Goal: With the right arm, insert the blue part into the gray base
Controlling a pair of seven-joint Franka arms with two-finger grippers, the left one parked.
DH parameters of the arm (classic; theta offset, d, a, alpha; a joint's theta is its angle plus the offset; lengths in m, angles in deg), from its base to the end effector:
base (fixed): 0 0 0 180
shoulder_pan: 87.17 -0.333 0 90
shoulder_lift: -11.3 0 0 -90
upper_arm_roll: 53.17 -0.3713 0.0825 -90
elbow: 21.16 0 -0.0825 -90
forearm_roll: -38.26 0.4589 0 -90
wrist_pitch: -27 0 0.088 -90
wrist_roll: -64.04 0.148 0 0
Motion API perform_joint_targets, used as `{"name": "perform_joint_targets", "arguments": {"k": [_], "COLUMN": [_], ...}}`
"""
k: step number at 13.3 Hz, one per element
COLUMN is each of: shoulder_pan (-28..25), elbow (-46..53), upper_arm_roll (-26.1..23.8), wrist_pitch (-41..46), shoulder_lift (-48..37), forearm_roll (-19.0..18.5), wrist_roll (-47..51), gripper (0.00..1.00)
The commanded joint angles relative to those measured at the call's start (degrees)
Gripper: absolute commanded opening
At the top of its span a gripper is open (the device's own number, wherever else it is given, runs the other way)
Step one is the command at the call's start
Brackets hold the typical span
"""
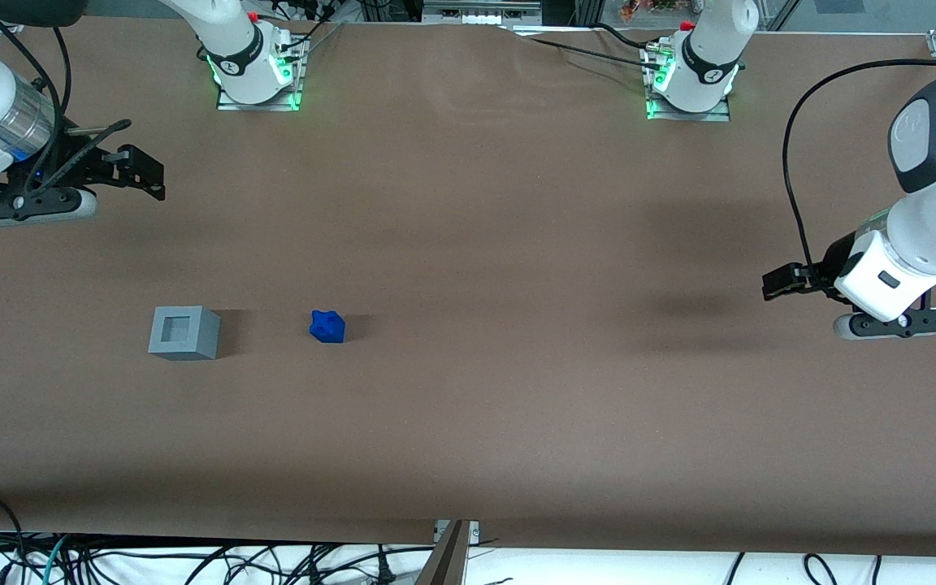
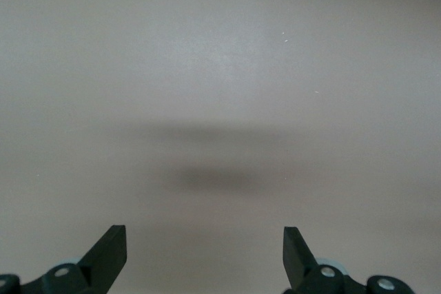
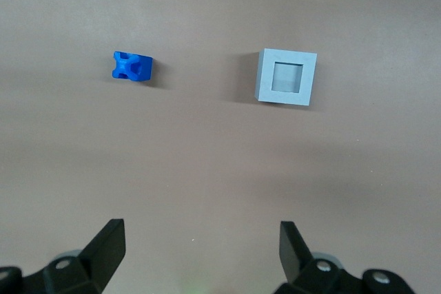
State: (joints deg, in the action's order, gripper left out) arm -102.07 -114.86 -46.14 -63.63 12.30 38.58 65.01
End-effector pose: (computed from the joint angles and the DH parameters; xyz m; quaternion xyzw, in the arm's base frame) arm 0.6242 0.0877 0.5936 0.9976 0.0600 -0.0355 0.0010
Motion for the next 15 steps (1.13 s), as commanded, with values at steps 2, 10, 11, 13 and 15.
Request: {"name": "perform_joint_targets", "arguments": {"k": [2,10,11,13,15], "shoulder_pan": [-0.04,-0.48,-0.48,-0.48,-0.48], "elbow": [0.44,0.27,0.27,0.27,0.27], "upper_arm_roll": [0.00,-0.18,-0.18,-0.18,-0.18], "wrist_pitch": [0.80,0.19,0.19,0.19,0.10], "shoulder_lift": [-0.04,0.49,0.49,0.49,0.49], "forearm_roll": [0.46,0.73,0.81,0.81,0.81], "wrist_roll": [-0.27,-0.09,-0.09,-0.09,-0.09], "gripper": [0.99,0.99,0.99,0.99,0.99]}}
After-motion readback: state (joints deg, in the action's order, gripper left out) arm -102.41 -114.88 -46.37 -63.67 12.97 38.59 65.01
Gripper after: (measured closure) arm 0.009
